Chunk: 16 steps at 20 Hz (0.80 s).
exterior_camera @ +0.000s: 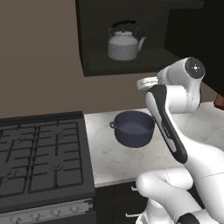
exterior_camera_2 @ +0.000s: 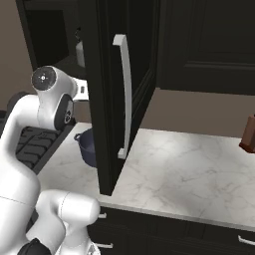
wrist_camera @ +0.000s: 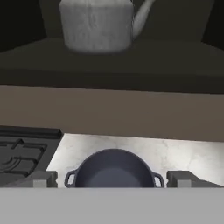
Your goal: Pick the kettle from the cabinet and place it on a stove burner. Then pick the pot from the counter and place it on another stove burner. Finally, turn both burners on.
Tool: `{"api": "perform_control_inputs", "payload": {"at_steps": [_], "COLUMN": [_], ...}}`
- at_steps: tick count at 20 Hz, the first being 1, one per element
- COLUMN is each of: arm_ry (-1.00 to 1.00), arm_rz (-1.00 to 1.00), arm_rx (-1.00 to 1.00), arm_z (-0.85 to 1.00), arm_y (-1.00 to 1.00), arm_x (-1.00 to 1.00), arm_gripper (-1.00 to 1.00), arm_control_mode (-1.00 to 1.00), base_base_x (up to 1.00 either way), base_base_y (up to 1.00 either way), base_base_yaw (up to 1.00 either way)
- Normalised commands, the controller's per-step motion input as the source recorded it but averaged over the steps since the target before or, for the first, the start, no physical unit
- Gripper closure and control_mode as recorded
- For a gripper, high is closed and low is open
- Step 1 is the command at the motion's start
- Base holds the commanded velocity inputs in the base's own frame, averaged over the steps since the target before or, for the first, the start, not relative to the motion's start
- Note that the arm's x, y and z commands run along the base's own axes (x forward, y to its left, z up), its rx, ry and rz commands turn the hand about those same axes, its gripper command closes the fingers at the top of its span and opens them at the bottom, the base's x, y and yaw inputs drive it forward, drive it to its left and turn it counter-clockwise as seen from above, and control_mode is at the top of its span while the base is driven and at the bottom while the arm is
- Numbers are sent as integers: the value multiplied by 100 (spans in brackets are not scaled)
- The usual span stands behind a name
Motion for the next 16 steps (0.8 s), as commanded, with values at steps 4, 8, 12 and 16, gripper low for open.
{"api": "perform_control_inputs", "payload": {"at_steps": [4, 8, 12, 16], "arm_ry": [-19, -19, -18, -17], "arm_rz": [-1, -2, -3, -3], "arm_rx": [-1, -1, -1, 0], "arm_z": [45, 44, 44, 44], "arm_y": [1, 3, 3, 4], "arm_x": [0, 0, 0, 0], "arm_gripper": [-100, -100, -100, -100], "arm_control_mode": [-100, -100, -100, -100], "base_base_x": [0, 0, 0, 0], "base_base_y": [0, 0, 0, 0], "base_base_yaw": [0, 0, 0, 0]}}
